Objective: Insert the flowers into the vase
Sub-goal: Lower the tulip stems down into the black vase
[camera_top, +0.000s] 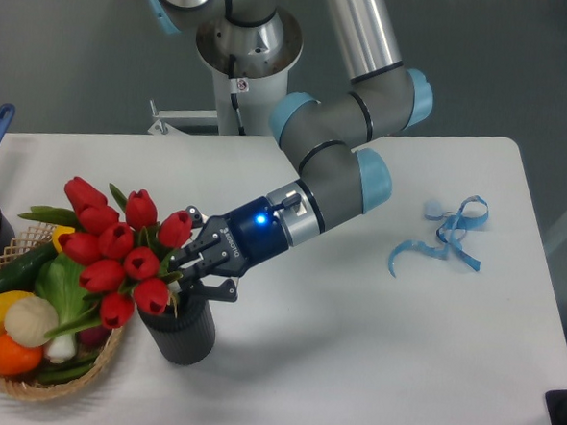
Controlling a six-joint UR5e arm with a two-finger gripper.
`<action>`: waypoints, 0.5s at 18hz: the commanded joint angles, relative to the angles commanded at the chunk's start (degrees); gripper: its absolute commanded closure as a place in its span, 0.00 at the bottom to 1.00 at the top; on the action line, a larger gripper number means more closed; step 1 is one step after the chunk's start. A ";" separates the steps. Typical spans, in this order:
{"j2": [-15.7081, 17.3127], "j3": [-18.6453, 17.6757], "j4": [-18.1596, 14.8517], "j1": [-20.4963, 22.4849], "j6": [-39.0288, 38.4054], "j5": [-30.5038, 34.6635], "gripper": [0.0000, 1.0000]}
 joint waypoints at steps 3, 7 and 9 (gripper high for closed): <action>0.00 -0.53 0.00 0.70 0.45 -0.09 0.78; -0.79 -0.53 0.09 0.79 0.71 -0.09 0.61; -1.40 -0.53 0.09 0.97 1.67 -0.09 0.53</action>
